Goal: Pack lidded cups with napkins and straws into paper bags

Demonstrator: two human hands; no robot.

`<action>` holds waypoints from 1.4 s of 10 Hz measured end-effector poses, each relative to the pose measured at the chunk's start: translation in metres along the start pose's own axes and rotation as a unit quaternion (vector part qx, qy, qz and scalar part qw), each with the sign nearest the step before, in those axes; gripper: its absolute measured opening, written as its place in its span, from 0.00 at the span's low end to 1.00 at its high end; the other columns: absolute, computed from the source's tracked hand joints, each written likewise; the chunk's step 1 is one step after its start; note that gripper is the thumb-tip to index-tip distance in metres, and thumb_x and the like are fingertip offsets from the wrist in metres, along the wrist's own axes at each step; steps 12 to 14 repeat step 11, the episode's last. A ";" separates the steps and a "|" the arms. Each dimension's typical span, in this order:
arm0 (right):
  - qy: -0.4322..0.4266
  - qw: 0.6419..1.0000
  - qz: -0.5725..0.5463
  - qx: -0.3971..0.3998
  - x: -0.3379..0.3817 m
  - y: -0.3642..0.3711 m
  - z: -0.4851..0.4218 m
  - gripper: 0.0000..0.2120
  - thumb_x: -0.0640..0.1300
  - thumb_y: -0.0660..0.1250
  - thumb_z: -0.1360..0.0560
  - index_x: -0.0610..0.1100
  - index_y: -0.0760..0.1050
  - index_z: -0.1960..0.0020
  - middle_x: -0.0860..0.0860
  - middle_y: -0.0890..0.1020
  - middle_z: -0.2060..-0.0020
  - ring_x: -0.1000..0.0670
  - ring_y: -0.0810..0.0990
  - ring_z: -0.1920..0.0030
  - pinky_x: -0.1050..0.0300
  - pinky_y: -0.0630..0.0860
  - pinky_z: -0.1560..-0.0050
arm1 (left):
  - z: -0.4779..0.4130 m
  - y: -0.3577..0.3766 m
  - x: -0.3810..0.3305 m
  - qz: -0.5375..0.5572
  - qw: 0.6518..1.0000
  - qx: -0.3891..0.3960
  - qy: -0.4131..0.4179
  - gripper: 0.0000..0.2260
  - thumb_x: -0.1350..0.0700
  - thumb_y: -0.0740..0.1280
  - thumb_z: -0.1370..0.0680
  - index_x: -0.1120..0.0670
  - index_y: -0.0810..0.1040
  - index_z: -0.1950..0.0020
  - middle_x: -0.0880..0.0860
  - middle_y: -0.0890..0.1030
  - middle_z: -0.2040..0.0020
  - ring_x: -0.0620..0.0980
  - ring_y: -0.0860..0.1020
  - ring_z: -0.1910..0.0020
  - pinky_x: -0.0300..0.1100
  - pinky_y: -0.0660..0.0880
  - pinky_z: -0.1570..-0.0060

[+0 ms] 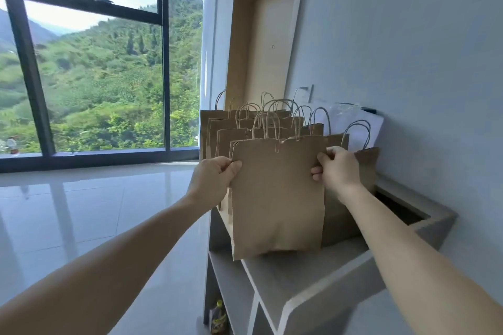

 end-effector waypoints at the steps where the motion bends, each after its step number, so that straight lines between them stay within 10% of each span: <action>1: -0.030 0.999 0.031 0.023 -0.011 0.009 -0.019 0.10 0.34 0.60 0.21 0.47 0.75 0.54 0.47 0.83 0.64 0.53 0.83 0.70 0.57 0.80 0.67 | -0.001 0.016 0.015 -0.024 1.000 0.002 -0.013 0.15 0.50 0.67 0.20 0.55 0.81 0.64 0.50 0.82 0.68 0.42 0.76 0.71 0.36 0.71 0.68; 5: -0.125 0.984 0.118 0.045 -0.016 0.002 -0.063 0.14 0.34 0.61 0.25 0.54 0.73 0.56 0.53 0.82 0.60 0.53 0.84 0.64 0.47 0.83 0.54 | -0.005 0.055 0.020 -0.021 1.000 -0.012 -0.011 0.14 0.52 0.68 0.21 0.59 0.81 0.63 0.57 0.81 0.65 0.50 0.74 0.68 0.52 0.79 0.57; 7: -0.126 0.986 0.104 0.040 -0.024 -0.003 -0.057 0.14 0.34 0.61 0.25 0.55 0.73 0.56 0.53 0.83 0.61 0.59 0.83 0.68 0.49 0.83 0.55 | -0.009 0.056 0.023 -0.025 1.000 -0.006 -0.013 0.16 0.52 0.68 0.21 0.53 0.79 0.68 0.46 0.77 0.72 0.46 0.74 0.69 0.40 0.75 0.63; 11: -0.092 0.964 0.239 0.066 -0.009 0.003 0.043 0.28 0.46 0.69 0.24 0.46 0.65 0.27 0.51 0.63 0.26 0.50 0.70 0.31 0.54 0.67 0.35 | 0.004 0.050 0.008 -0.174 0.979 0.103 -0.003 0.11 0.53 0.58 0.21 0.55 0.73 0.61 0.51 0.76 0.64 0.53 0.73 0.62 0.44 0.70 0.64; 14: -0.092 0.964 0.239 0.066 -0.009 0.003 0.043 0.28 0.46 0.69 0.24 0.46 0.65 0.27 0.51 0.63 0.26 0.50 0.70 0.31 0.54 0.67 0.35 | 0.004 0.050 0.008 -0.174 0.979 0.103 -0.003 0.11 0.53 0.58 0.21 0.55 0.73 0.61 0.51 0.76 0.64 0.53 0.73 0.62 0.44 0.70 0.64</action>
Point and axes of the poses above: each hand's wrist, its own z-axis away from the middle knuckle, its own y-axis out of the palm, x = y × z, the point moved 4 cm from there along -z, towards the middle knuckle
